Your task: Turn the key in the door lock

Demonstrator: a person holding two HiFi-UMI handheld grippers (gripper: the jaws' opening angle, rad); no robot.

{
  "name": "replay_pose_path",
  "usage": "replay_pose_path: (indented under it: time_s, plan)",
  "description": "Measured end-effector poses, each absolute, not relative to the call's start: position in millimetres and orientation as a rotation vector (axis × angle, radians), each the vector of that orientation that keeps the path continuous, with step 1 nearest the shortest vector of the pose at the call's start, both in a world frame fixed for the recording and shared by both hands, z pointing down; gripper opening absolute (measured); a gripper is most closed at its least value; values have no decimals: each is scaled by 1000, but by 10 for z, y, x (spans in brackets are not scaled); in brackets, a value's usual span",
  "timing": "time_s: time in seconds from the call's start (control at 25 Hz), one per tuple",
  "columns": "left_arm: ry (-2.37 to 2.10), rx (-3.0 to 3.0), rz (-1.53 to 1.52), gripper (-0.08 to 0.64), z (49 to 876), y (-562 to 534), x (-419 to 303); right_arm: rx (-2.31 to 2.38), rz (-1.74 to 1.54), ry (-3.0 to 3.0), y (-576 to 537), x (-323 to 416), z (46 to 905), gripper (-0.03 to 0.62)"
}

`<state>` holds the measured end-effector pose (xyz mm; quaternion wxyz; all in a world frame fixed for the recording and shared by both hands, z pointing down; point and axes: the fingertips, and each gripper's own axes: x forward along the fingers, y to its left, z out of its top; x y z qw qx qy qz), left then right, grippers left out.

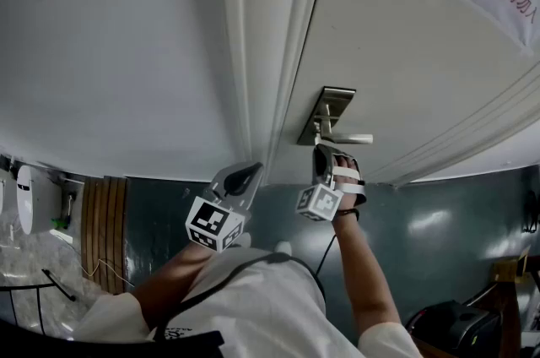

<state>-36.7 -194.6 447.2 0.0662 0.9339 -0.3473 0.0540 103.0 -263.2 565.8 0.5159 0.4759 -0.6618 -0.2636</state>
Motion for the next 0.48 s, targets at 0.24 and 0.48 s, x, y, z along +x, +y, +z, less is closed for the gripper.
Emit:
replay_pose_path:
  time_s: [0.24,0.48]
  plan:
    - [-1056,2815,157,5,4449,-1912,-346,1246,-542,-1644,-2553,1041,5497,48]
    - [-1062,2812,156,5,4457,-1888,-312,1314,-516,-1692,-2366,1096,5461,41]
